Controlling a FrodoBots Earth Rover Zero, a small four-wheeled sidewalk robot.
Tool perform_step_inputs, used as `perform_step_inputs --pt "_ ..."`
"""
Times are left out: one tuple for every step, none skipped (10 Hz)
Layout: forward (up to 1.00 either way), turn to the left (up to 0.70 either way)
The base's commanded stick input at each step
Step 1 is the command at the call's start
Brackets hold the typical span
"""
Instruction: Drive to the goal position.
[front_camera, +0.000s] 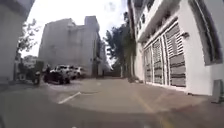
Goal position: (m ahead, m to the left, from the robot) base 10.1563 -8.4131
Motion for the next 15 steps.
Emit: perform_step_inputs --pt "0.85 0.00" --pt "0.85 0.00" --pt "0.85 0.00" --pt "0.85 0.00" --pt "0.85 0.00" --pt "0.85 0.00" --pt "0.85 -0.26" --pt "0.85 -0.34" --pt "0.85 -0.29" --pt "0.85 -0.08" --pt "0.85 0.00" --pt "0.85 0.00" --pt "0.85 0.00" --pt "0.85 0.00" --pt "0.85 0.00"
